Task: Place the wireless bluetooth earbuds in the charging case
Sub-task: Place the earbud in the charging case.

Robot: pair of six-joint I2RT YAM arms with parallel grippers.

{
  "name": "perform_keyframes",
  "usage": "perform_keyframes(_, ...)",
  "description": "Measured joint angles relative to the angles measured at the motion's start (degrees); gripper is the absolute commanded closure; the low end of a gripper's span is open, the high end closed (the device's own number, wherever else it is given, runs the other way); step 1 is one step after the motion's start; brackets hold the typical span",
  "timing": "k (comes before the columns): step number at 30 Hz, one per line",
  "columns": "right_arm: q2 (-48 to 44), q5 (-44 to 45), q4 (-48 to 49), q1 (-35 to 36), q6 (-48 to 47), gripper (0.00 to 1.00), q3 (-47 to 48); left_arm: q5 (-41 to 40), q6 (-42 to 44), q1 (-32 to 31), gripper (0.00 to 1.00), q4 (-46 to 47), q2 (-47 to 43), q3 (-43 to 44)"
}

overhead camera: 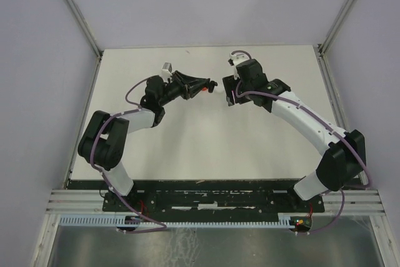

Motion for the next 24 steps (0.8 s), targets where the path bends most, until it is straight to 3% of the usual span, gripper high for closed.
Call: perform_keyframes(24, 8.3, -5.2, -0.1, 0.3, 1.9, 0.25, 3.4, -3.7, 2.4, -2.7, 0.97, -5.4, -1.9, -0.8)
